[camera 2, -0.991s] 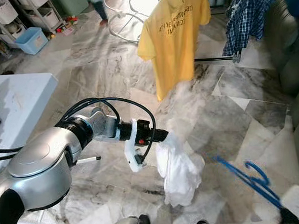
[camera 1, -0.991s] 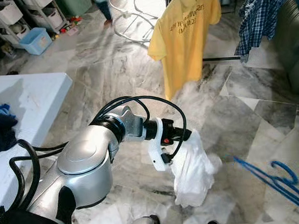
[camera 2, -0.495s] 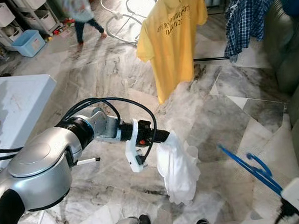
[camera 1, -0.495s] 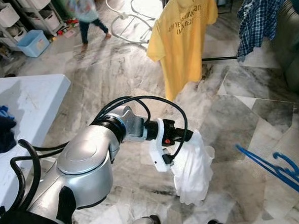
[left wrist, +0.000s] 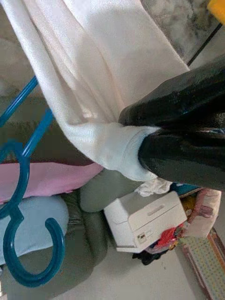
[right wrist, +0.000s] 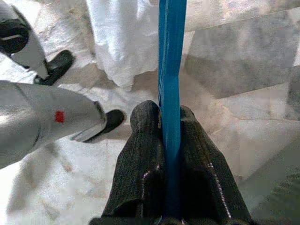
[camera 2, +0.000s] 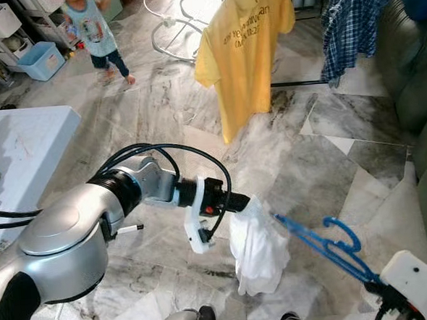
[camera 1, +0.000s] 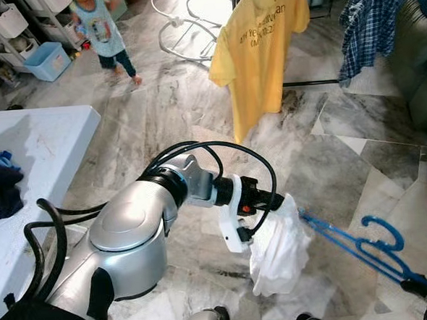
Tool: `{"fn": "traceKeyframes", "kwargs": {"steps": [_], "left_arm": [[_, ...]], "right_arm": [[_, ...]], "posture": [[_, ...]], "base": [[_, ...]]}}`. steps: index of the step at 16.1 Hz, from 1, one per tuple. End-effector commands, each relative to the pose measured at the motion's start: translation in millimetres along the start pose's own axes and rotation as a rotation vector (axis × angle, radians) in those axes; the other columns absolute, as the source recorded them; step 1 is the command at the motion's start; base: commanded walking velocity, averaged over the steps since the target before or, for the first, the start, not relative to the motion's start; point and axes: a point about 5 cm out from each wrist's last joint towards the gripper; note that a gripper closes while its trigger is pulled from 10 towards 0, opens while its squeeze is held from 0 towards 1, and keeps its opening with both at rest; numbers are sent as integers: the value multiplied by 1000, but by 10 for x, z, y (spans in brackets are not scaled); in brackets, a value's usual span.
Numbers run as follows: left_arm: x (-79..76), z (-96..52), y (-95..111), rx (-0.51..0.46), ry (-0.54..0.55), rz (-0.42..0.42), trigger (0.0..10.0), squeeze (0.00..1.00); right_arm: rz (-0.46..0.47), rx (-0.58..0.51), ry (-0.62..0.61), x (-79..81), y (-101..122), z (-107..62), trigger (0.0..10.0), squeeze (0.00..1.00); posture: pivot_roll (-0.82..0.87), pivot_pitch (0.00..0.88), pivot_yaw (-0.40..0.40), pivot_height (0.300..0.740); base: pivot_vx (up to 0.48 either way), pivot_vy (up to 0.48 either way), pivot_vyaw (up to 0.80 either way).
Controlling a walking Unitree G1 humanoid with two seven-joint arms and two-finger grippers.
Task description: Hang hanger
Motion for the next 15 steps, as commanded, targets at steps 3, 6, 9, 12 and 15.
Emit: {"fn": "traceKeyframes", "kwargs": {"steps": [3, 6, 9, 12, 15], "left_arm": [[-25, -22, 39, -16, 4, -7, 10000, 0], [-45, -49, 21, -5, -18, 0, 10000, 0], [-54, -62, 18, -6, -26, 5, 10000, 0], [-59, -59, 18, -3, -32, 7, 10000, 0], [-61, -60, 20, -4, -32, 7, 10000, 0]], "right_arm": [[-9, 22, 52, 60, 9, -30, 10000, 0], [-25, 65, 0, -7, -55, -101, 10000, 0], [-19, 75, 5, 10, -61, -158, 10000, 0], [-26, 90, 1, 1, -67, -197, 10000, 0], [-39, 73, -37, -62, -23, -239, 10000, 0]], "posture": [[-64, 209, 158, 740], [-64, 208, 162, 740], [-66, 207, 164, 740], [-67, 208, 162, 740], [-68, 208, 161, 740]], "base": [[0, 0, 0], [0, 0, 0], [0, 0, 0], [0, 0, 0], [0, 0, 0]]}}
Point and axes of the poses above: a point about 5 cm out from each wrist's last joint towards the gripper, its own z axis pointing out of the wrist towards the gripper, its own y axis along the axis of the wrist's last joint, x = y × z, and after that the axes turned 14 degrees about z, right-handed
